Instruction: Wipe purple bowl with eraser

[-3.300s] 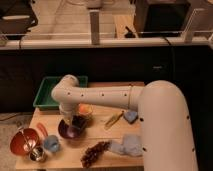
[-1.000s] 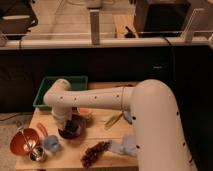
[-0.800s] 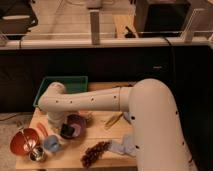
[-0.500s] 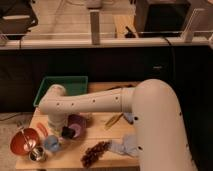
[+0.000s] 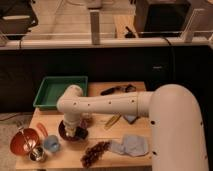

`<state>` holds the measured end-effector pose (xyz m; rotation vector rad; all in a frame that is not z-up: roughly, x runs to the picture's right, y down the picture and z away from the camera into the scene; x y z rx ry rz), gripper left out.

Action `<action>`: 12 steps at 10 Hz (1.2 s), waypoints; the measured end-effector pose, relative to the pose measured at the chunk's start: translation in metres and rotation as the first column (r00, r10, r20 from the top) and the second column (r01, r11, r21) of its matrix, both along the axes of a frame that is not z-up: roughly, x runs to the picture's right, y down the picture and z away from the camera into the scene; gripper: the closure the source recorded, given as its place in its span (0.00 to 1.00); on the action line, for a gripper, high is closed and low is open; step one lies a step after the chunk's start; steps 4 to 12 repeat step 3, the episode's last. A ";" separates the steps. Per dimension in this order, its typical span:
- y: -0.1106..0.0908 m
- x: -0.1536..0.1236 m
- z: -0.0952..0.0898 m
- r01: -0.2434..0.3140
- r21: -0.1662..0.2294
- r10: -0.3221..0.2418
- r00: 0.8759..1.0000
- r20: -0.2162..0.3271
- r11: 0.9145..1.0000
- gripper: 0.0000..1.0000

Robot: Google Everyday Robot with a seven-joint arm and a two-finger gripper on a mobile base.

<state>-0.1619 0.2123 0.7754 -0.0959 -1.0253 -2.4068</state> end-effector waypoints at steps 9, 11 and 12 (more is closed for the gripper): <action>-0.013 0.015 0.010 -0.028 0.021 0.029 0.999 -0.028 0.999 1.00; -0.013 0.015 0.010 -0.028 0.021 0.029 0.999 -0.028 0.999 1.00; -0.013 0.015 0.010 -0.028 0.021 0.029 0.999 -0.028 0.999 1.00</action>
